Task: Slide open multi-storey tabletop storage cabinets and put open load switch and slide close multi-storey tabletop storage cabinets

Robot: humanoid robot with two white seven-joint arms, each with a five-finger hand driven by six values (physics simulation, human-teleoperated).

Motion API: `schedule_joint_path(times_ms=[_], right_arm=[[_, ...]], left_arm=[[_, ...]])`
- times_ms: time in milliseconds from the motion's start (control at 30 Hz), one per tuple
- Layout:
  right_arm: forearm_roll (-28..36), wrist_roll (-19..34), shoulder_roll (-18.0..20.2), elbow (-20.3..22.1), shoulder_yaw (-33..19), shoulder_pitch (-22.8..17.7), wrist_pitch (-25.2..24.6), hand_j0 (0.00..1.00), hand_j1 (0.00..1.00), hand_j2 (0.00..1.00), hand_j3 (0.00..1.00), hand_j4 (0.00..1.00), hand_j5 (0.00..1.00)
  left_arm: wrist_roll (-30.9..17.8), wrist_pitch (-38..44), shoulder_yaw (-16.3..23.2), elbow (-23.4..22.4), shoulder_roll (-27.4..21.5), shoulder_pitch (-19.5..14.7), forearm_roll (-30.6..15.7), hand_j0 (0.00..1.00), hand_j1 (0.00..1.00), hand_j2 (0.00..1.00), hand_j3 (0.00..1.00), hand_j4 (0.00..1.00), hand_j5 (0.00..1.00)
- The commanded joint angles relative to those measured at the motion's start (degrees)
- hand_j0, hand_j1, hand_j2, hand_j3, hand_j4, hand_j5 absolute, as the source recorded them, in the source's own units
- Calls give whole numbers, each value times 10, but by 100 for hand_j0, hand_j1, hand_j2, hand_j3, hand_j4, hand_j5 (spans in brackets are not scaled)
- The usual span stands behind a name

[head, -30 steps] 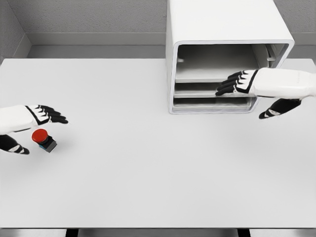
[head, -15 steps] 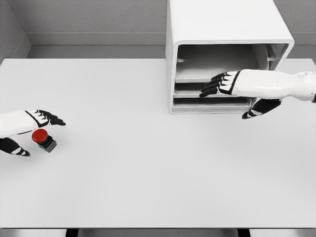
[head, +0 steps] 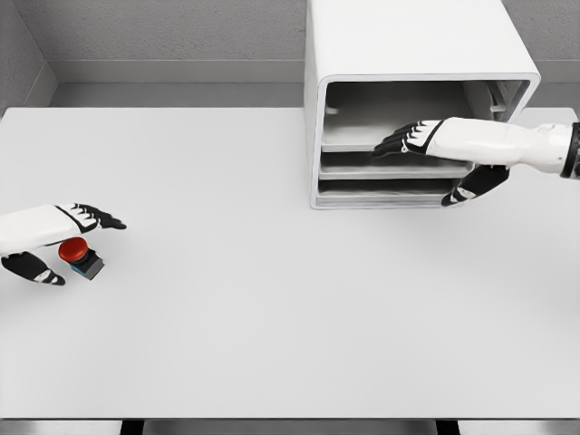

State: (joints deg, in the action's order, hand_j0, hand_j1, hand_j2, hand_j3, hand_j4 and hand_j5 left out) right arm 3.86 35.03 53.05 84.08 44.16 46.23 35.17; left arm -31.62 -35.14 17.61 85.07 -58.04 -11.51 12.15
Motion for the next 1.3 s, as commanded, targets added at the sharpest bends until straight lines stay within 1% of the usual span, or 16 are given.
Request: schedule_joint_path(times_ms=[0, 100, 200, 267, 333, 400, 467, 600, 733, 800, 900, 967, 1000, 1167, 1200, 1267], right_arm=[[4, 0, -3, -9, 0, 0, -2, 100, 100, 100, 100, 100, 100], [4, 0, -8, -27, -1, 4, -2, 100, 100, 100, 100, 100, 100], [3, 0, -12, -33, -2, 4, -2, 100, 100, 100, 100, 100, 100], [2, 0, -24, -51, -1, 7, -5, 100, 100, 100, 100, 100, 100], [2, 0, -34, -66, -1, 7, -6, 100, 100, 100, 100, 100, 100], [1, 0, -39, -70, 0, 7, -14, 100, 100, 100, 100, 100, 100], [1, 0, -41, -86, 0, 8, -15, 100, 100, 100, 100, 100, 100], [-12, 0, -43, -92, -2, 16, -28, 100, 100, 100, 100, 100, 100], [-26, 0, -51, -100, -1, 19, -41, 100, 100, 100, 100, 100, 100], [-32, 0, -58, -105, 0, 19, -43, 100, 100, 100, 100, 100, 100], [-48, 0, -59, -105, 0, 18, -41, 100, 100, 100, 100, 100, 100], [-50, 0, -59, -102, 1, 18, -37, 100, 100, 100, 100, 100, 100], [-66, 0, -59, -100, 0, 18, -36, 100, 100, 100, 100, 100, 100], [-68, 0, -57, -77, 1, 20, -34, 100, 100, 100, 100, 100, 100], [-68, 0, -56, -72, 1, 20, -34, 100, 100, 100, 100, 100, 100], [-69, 0, -56, -71, 1, 20, -34, 100, 100, 100, 100, 100, 100]], left_arm=[[2, 1, 1, -6, 0, -2, -5, 89, 89, 89, 89, 89, 89], [2, 1, 2, -6, 0, -6, -5, 68, 68, 68, 68, 68, 68], [1, 1, 8, -9, 0, -6, -4, 67, 67, 67, 67, 67, 67], [1, 1, 10, -10, 0, -6, -5, 66, 66, 66, 66, 66, 66], [-3, 1, 10, -14, -1, -6, -5, 63, 63, 63, 63, 63, 63], [-4, 1, 11, -20, -1, -6, -4, 60, 60, 60, 60, 60, 60], [-5, 1, 11, -21, -1, -5, -5, 54, 54, 54, 54, 54, 54], [-4, 1, 15, -20, -1, -6, -12, 44, 44, 44, 44, 44, 44], [-3, 1, 12, -10, -1, -9, -14, 44, 44, 44, 44, 44, 44], [-3, 1, 8, 5, -3, -9, -17, 44, 44, 44, 44, 44, 44], [-3, 1, 9, 33, -7, -22, -27, 44, 44, 44, 44, 44, 44], [-3, 1, 7, 51, -8, -23, -28, 44, 44, 44, 44, 44, 44], [-3, 1, 7, 62, -8, -29, -30, 44, 44, 44, 44, 44, 44], [-2, 1, 7, 120, -8, -49, -45, 44, 44, 44, 44, 44, 44], [-2, 1, 8, 126, -8, -59, -47, 44, 44, 44, 44, 44, 44], [-2, 1, 8, 142, -8, -66, -48, 44, 44, 44, 44, 44, 44]])
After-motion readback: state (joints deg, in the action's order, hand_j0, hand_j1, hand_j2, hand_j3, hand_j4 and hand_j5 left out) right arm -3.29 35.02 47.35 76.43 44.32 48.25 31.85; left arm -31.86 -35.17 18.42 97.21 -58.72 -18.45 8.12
